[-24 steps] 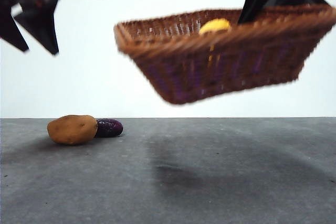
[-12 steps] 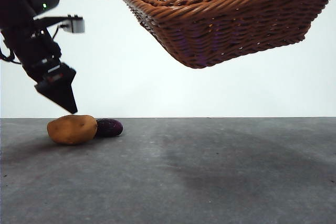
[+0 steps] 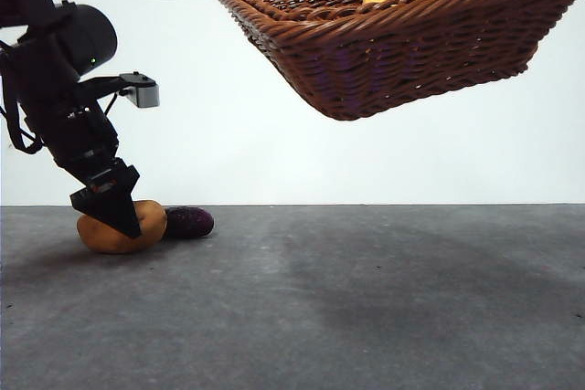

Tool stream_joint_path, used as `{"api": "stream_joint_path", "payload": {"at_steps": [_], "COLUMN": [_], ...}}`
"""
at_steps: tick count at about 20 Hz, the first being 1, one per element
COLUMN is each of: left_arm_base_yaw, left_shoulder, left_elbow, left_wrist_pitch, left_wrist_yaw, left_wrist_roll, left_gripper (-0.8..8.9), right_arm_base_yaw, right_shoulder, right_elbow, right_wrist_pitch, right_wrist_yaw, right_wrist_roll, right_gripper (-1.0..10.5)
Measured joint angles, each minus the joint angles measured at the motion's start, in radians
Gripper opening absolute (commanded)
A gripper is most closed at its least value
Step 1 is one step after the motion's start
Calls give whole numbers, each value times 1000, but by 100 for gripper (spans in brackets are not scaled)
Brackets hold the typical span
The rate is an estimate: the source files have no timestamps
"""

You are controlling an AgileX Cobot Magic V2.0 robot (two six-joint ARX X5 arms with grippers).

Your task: Help me put the vegetables on the table into the basket

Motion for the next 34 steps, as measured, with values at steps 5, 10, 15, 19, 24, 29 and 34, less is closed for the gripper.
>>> {"api": "stream_joint_path", "payload": {"at_steps": [5,10,15,19,24,29,34], "left_arm_base_yaw": [0,0,0,0,-50,-345,-592], "left_shoulder": [21,21,-17,-214,-566,-734,-652], "left_elbow": [5,5,4,4,4,5,5], "left_wrist_pitch": [22,25,-52,-122,-218,-418,-301], "left_wrist_yaw": [0,-1,0,27,82,90,17], "left_wrist_roll": [0,-46,-118,-166,-270,-353,-447], "left_gripper": [181,-8,-6,-5,-5,-5,-6], "right_arm_base_yaw": [0,0,0,0,0,1,20], "right_shoulder": [0,0,0,23,32,34,34], "right_elbow": [0,0,0,-8,-200,-274,-275], "right_wrist_pitch": [3,5,-26,-43,72,195,171], "right_wrist_yaw": [0,1,39,43,42,-66,-68], "right_wrist_roll": [-4,-4,-3,2,78,159,174], "right_gripper": [-12,-12,-12,-12,-12,-12,-12]}}
